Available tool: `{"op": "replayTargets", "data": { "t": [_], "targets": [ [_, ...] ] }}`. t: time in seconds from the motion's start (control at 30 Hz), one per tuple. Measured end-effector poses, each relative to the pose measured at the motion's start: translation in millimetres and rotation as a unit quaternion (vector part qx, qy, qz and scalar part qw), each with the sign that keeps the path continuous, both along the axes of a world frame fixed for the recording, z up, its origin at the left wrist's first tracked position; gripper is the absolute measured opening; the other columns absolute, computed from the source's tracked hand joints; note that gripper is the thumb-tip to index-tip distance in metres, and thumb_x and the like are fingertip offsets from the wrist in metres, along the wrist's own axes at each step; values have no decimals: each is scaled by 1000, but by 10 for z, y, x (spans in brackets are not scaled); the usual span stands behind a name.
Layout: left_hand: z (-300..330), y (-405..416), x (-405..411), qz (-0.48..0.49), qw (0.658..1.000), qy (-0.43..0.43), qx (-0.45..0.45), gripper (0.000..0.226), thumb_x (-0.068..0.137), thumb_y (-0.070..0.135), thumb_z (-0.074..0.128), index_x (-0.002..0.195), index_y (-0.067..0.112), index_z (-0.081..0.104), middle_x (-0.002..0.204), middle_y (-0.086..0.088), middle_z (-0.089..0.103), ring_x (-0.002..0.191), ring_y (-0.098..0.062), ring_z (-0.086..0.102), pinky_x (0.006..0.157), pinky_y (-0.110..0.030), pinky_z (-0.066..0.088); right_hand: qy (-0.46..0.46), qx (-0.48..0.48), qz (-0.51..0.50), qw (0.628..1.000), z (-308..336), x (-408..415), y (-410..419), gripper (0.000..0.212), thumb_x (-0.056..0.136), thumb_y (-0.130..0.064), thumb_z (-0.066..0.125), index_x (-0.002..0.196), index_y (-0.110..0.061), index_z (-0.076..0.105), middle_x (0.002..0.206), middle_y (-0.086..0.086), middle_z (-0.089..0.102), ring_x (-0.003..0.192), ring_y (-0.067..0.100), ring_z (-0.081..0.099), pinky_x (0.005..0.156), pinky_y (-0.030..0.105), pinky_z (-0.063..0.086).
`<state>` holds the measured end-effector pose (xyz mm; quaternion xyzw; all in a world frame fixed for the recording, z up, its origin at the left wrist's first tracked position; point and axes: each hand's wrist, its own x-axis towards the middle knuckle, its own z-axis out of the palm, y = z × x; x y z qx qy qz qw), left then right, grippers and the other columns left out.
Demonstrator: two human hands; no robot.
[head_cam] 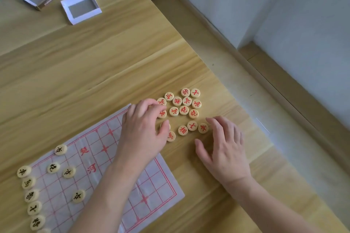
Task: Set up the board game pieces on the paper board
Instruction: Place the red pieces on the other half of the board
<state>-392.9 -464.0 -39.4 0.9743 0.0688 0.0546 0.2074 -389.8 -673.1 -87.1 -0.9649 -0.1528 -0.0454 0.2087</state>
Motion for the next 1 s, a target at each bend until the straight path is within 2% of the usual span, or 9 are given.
{"op": "replayTargets", "data": {
  "t": [0.23, 0.43, 0.77, 1.0],
  "targets": [
    [-78, 4, 16, 6, 1000, 10, -15, 28, 82, 31, 61, 107, 22, 66, 116, 8, 54, 100, -21, 47, 89, -41, 44, -31, -5, 16, 999, -50, -13, -34, 52, 86, -49, 55, 128, -18, 51, 130, 3, 45, 121, 25, 44, 104, 41, 28],
    [-59, 122, -24, 25, 1000, 10, -11, 26, 85, 29, 52, 104, 23, 68, 118, 7, 54, 104, -21, 44, 92, -42, 40, -103, -5, 57, 993, -45, -49, 213, 38, 82, -47, 63, 111, -22, 66, 132, 1, 44, 117, 26, 44, 100, 44, 26],
    [-81, 224, 37, 65, 998, 3, -24, 27, 83, 30, 50, 102, 27, 68, 122, 9, 54, 113, -23, 41, 95, -43, 34, -50, -49, 60, 996, -70, 2, 308, 47, 86, -50, 55, 123, -21, 61, 135, 4, 45, 121, 28, 43, 103, 47, 28],
    [-68, 195, 139, 71, 997, -2, -35, 23, 83, 29, 55, 102, 27, 69, 123, 9, 53, 113, -22, 39, 96, -43, 33, -92, -43, 81, 992, -87, 19, 317, 28, 91, -42, 57, 112, -24, 66, 130, 4, 52, 118, 27, 43, 100, 45, 29]
  ]
}}
